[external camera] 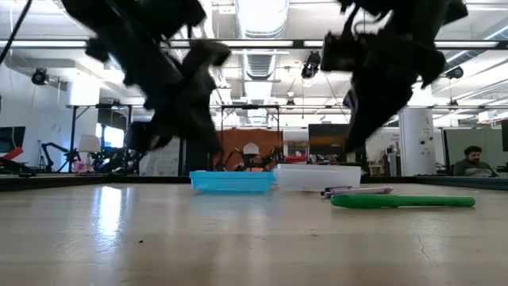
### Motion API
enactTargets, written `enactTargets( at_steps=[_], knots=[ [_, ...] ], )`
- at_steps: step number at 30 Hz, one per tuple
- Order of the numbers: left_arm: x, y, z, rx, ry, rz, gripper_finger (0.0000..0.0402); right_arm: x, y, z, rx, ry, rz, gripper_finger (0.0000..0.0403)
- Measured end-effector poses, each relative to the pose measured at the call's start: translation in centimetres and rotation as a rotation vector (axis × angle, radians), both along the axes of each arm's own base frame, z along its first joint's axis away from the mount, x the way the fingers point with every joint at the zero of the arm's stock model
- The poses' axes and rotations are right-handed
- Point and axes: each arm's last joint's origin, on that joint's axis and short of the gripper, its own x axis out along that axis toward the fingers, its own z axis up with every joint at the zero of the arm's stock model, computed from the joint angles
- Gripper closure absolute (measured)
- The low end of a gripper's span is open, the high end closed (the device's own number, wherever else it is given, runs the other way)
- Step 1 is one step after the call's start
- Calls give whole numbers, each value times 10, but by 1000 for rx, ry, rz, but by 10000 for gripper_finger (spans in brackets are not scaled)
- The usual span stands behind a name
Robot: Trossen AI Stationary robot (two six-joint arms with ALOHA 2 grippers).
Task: Pick & place school supplies into a supply box
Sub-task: Put the orange pencil into the supply box
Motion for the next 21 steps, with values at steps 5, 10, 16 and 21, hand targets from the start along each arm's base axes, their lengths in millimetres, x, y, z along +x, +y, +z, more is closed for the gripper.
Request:
enactTargets(
  at_steps=[5, 10, 16, 21],
  knots=[
    [-19, -2, 41, 216, -134, 126, 402, -13, -8, 28, 6, -105, -230, 388],
    [-39, 0, 75, 402, -234, 257, 402, -23, -22, 38, 105, -143, -538, 389],
    [-50, 7, 90, 456, -268, 284, 402, -19, -42, 20, 123, -97, -755, 389],
    [-49, 6, 88, 444, -260, 286, 402, -11, -62, 1, 135, -44, -875, 389]
  ],
)
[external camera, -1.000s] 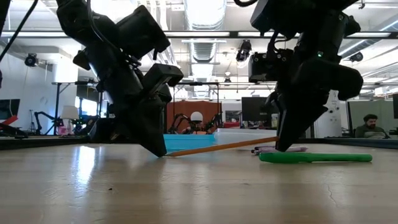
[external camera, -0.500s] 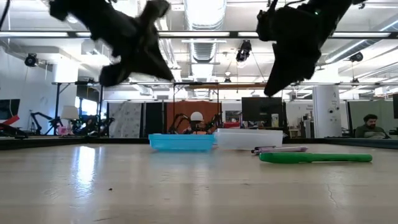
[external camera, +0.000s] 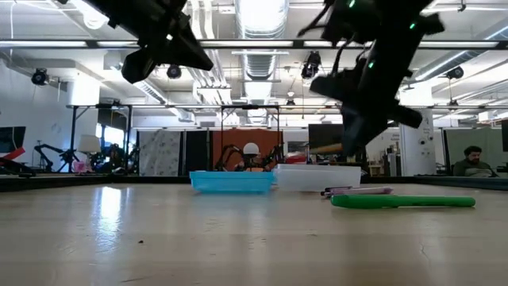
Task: Pick & place school supplies into a supply box
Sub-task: Put the orange pencil into the supply box, then put the green pen into the supply box
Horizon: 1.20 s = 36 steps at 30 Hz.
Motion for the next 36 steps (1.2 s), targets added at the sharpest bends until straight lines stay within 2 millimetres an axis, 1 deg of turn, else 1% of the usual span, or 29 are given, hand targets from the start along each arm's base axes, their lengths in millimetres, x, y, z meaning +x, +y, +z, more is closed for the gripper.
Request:
enactTargets(
  at_steps=[3, 7, 11, 13, 16, 19, 23, 27, 29, 30, 33, 36],
  knots=[
    [1, -1, -3, -12, 8, -6, 402, 8, -9, -10, 29, -1, -9, 383],
    [2, -1, -4, -13, 17, -10, 402, 15, -16, -15, 46, -31, 1, 377],
    [1, -1, -5, -12, 35, -14, 402, 15, -20, -17, 42, -26, -34, 372],
    [1, -1, -6, -11, 38, -19, 402, 15, -20, -17, 41, -20, -35, 363],
    [1, -1, -6, -10, 38, -21, 402, 14, -20, -17, 42, -19, -34, 339],
    [1, -1, -7, -9, 43, -22, 402, 14, -20, -16, 49, -24, -32, 304],
    [0, -1, -10, -7, 54, -22, 402, 17, -18, -11, 80, -27, 39, 255],
    [0, -1, -11, -7, 55, -23, 402, 16, -10, 3, 82, -6, 221, 215],
    [0, -1, -11, -7, 55, -23, 402, 12, -5, 14, 53, 27, 349, 201],
    [0, -1, -11, -7, 55, -23, 402, 10, -1, 20, 37, 43, 444, 196],
    [0, -1, -11, -8, 56, -25, 402, 0, 19, 34, 8, 82, 767, 189],
    [0, -1, -11, 2, 62, -31, 402, -10, 46, 38, 22, 97, 1025, 189]
  ],
)
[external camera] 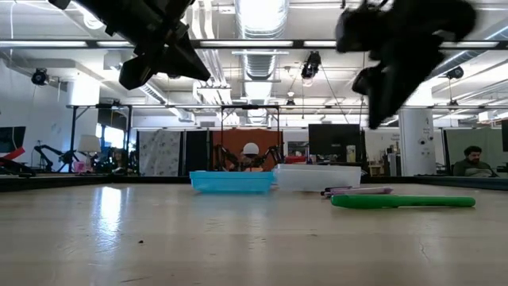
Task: Pick & place school supplies into a supply box
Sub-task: Put the green pen into the supply box
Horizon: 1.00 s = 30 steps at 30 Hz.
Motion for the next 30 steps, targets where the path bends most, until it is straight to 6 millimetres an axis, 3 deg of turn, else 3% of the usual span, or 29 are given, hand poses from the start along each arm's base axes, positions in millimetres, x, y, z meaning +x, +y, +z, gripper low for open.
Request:
enactTargets(
  at_steps=[4, 9, 14, 23, 30],
  knots=[
    [0, 0, 0, 11, 7, -6, 402, -9, 39, -9, -63, 18, 238, 188],
    [0, 0, -1, 14, 15, -6, 402, -4, 64, -31, -161, 13, 197, 188],
    [-1, 0, -1, 13, 23, -10, 402, 6, 68, -56, -152, 62, 126, 188],
    [-1, -1, -2, -7, 34, -38, 402, 21, 66, -80, -133, 63, 74, 191],
    [-2, -1, -4, -8, 52, -44, 402, 25, 64, -95, -97, 126, 38, 259]
  ],
)
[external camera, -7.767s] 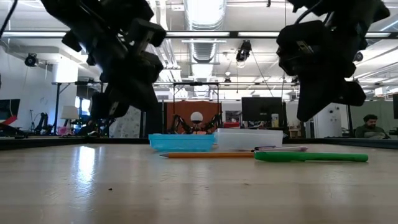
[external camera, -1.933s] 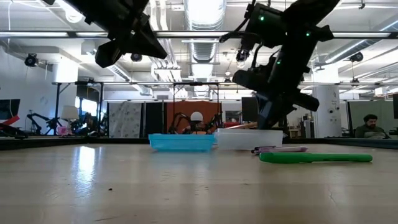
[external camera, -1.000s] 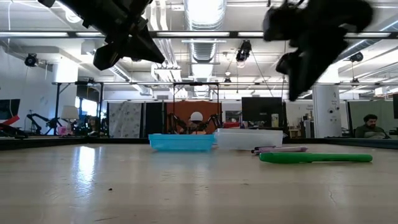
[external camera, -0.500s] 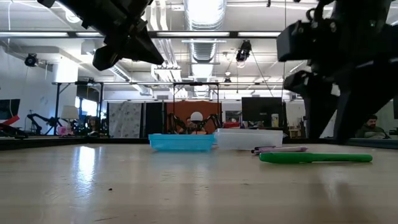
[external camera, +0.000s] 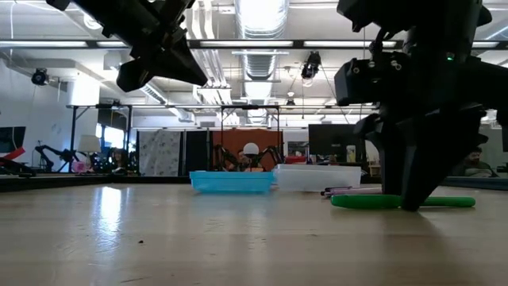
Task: Pick & place school supplies into a supply box
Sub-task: Put the green pen into the supply box
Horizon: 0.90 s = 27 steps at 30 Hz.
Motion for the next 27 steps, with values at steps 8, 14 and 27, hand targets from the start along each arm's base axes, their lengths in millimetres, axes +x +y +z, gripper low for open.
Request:
enactTargets(
  at_steps=[8, 14, 27],
  knots=[
    [0, 0, 0, 1, 2, -1, 402, 2, -10, 6, 26, -5, -68, 379],
    [0, 0, 0, 1, 4, -1, 402, -8, -32, 52, 67, -115, -170, 381],
    [0, 1, 0, 16, 4, 8, 402, -49, -164, 78, 304, -537, -1223, 364]
  ],
)
